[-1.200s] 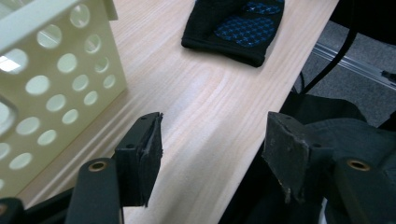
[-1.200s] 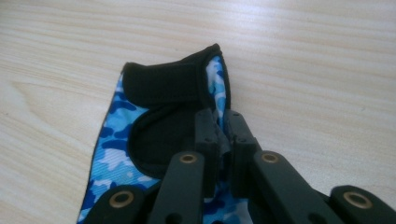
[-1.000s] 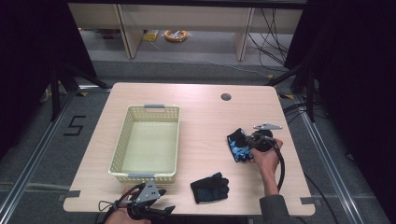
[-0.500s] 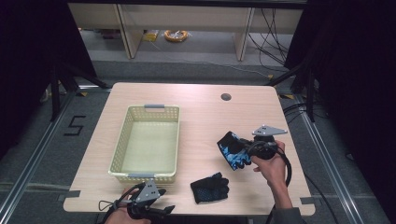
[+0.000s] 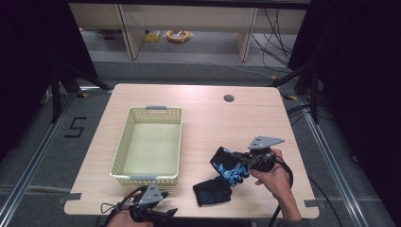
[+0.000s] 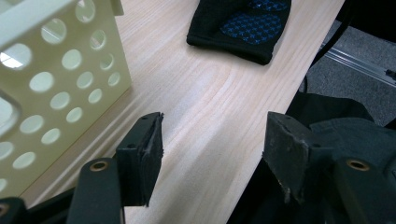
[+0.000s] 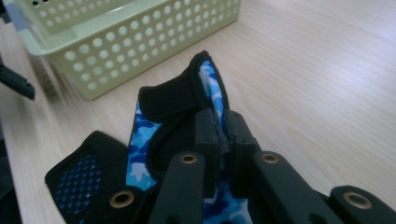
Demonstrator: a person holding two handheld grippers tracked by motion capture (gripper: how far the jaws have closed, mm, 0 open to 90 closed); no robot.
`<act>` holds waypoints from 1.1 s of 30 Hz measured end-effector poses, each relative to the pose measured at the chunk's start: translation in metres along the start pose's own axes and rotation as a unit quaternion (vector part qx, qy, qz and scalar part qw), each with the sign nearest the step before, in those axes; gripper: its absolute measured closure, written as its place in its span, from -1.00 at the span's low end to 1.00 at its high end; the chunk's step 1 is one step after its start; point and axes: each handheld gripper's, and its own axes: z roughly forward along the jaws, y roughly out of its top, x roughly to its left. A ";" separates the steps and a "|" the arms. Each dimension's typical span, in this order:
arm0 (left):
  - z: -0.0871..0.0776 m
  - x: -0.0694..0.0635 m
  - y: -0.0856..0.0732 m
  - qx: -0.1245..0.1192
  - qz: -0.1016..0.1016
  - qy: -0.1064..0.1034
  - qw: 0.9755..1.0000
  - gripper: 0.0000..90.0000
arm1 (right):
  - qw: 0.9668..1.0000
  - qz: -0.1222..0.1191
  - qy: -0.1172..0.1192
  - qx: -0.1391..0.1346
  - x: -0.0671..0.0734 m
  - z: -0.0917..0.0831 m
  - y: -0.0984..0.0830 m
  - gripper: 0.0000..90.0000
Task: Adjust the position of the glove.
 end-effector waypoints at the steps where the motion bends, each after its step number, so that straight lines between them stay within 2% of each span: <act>1: 0.000 0.000 0.000 0.001 0.001 0.000 1.000 -0.18 | 1.000 -0.016 0.005 -0.001 0.000 0.002 0.000 0.92; 2: 0.000 0.000 0.000 0.004 -0.001 0.002 1.000 -0.18 | 1.000 -0.008 0.007 0.003 0.003 0.002 -0.001 0.92; 3: 0.001 -0.001 0.000 0.002 -0.006 0.003 1.000 -0.18 | 1.000 -0.018 0.009 0.003 0.004 0.003 -0.001 0.92; 4: 0.001 -0.001 0.000 -0.003 -0.010 0.001 1.000 -0.18 | 1.000 -0.009 0.016 0.008 0.008 0.004 -0.002 0.92; 7: 0.001 -0.001 0.001 -0.004 -0.003 -0.002 1.000 -0.18 | 0.999 -0.039 0.028 0.005 0.013 0.007 -0.002 0.92; 9: 0.001 0.001 0.003 -0.001 0.003 0.001 1.000 -0.18 | 0.998 -0.038 0.038 0.012 0.019 0.008 -0.002 0.92; 10: 0.001 0.000 0.004 -0.005 -0.004 0.000 1.000 -0.18 | 0.999 -0.035 0.040 0.011 0.023 0.009 -0.003 0.92; 12: 0.003 -0.003 0.006 -0.018 -0.026 -0.003 0.999 -0.17 | 0.998 -0.048 0.046 0.011 0.025 0.010 -0.002 0.92; 13: 0.003 -0.001 0.009 -0.011 -0.002 -0.002 1.000 -0.17 | 0.997 -0.050 0.052 0.015 0.027 0.010 -0.002 0.92; 14: 0.005 -0.003 0.011 -0.020 -0.023 -0.003 1.000 -0.17 | 0.997 -0.054 0.054 0.013 0.028 0.012 -0.003 0.92; 15: 0.005 -0.005 0.014 -0.027 -0.025 -0.007 0.999 -0.16 | 0.997 -0.056 0.058 0.016 0.029 0.012 -0.003 0.91; 18: 0.008 -0.008 0.028 -0.037 -0.009 -0.010 0.999 -0.15 | 0.996 -0.057 0.062 0.019 0.034 0.013 -0.003 0.91; 22: 0.016 -0.018 0.050 -0.057 0.001 -0.022 0.998 -0.12 | 0.995 -0.063 0.068 0.023 0.040 0.014 -0.003 0.91; 23: 0.019 -0.021 0.056 -0.056 0.012 -0.024 0.998 -0.11 | 0.995 -0.063 0.072 0.020 0.041 0.015 -0.004 0.91; 24: 0.020 -0.021 0.059 -0.053 0.023 -0.022 0.998 -0.11 | 0.994 -0.074 0.075 0.020 0.041 0.016 -0.004 0.91; 25: 0.023 -0.023 0.063 -0.059 0.017 -0.021 0.998 -0.09 | 0.994 -0.072 0.074 0.020 0.043 0.016 -0.004 0.91; 26: 0.024 -0.022 0.066 -0.059 0.024 -0.021 0.998 -0.09 | 0.995 -0.069 0.072 0.025 0.043 0.015 -0.005 0.91; 27: 0.026 -0.023 0.069 -0.057 0.018 -0.013 0.998 -0.08 | 0.994 -0.073 0.078 0.024 0.044 0.016 -0.005 0.91; 29: 0.029 -0.021 0.074 -0.054 0.021 -0.011 0.998 -0.04 | 0.994 -0.072 0.076 0.023 0.045 0.015 -0.006 0.91; 30: 0.032 -0.021 0.076 -0.056 0.016 -0.011 0.998 -0.03 | 0.994 -0.071 0.080 0.027 0.046 0.015 -0.007 0.91; 32: 0.035 -0.019 0.080 -0.050 0.028 -0.010 0.998 0.02 | 0.994 -0.074 0.081 0.023 0.047 0.016 -0.007 0.91; 33: 0.037 -0.019 0.082 -0.050 0.026 -0.012 0.998 0.02 | 0.993 -0.079 0.084 0.022 0.047 0.017 -0.007 0.91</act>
